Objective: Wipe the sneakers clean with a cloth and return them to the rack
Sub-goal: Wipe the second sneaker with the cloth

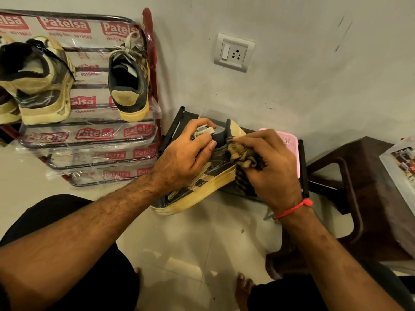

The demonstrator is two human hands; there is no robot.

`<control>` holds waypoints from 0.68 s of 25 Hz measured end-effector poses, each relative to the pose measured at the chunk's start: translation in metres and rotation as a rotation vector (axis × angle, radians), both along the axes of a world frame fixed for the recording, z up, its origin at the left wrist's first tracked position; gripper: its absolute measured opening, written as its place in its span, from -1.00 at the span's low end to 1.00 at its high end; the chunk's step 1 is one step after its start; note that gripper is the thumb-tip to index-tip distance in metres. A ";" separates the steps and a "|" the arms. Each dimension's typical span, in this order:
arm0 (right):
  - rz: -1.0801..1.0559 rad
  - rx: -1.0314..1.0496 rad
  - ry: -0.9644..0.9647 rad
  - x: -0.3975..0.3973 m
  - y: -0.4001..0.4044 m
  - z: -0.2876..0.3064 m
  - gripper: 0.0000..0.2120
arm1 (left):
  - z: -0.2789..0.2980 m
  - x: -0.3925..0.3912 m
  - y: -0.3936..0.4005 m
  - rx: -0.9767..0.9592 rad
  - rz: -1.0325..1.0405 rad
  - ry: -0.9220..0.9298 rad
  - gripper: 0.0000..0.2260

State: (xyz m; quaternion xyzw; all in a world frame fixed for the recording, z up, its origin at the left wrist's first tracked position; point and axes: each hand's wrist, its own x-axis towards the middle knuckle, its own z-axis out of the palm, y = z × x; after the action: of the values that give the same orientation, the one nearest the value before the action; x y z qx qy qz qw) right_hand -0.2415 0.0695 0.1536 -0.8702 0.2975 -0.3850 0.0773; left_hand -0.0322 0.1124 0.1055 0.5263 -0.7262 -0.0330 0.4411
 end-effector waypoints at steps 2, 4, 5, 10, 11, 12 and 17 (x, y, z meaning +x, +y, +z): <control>0.100 0.002 0.033 0.006 0.007 -0.004 -0.72 | 0.002 0.004 -0.001 -0.002 -0.025 0.001 -0.69; 0.007 0.041 -0.050 0.000 -0.008 0.000 -0.70 | 0.002 0.006 -0.003 -0.010 -0.051 0.005 -0.71; -0.058 0.063 -0.091 -0.004 -0.015 0.002 -0.67 | 0.002 0.007 -0.003 -0.021 -0.055 0.003 -0.72; 0.040 0.062 -0.046 -0.002 -0.003 -0.002 -0.75 | 0.002 0.014 -0.002 -0.047 -0.046 0.043 -0.78; 0.050 0.080 -0.052 -0.004 -0.006 -0.001 -0.74 | 0.003 0.014 -0.002 -0.063 -0.048 0.056 -0.80; 0.016 0.113 -0.081 -0.007 -0.012 0.001 -0.72 | 0.004 0.014 -0.002 -0.079 -0.050 0.066 -0.82; 0.051 0.168 -0.119 -0.012 -0.010 0.006 -0.75 | 0.002 0.018 -0.004 -0.127 -0.006 0.083 -0.78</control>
State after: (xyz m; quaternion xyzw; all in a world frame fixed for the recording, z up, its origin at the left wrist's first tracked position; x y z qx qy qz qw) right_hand -0.2540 0.0593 0.1599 -0.8435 0.3015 -0.4076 0.1775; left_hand -0.0139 0.1083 0.1079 0.4933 -0.7095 -0.0102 0.5032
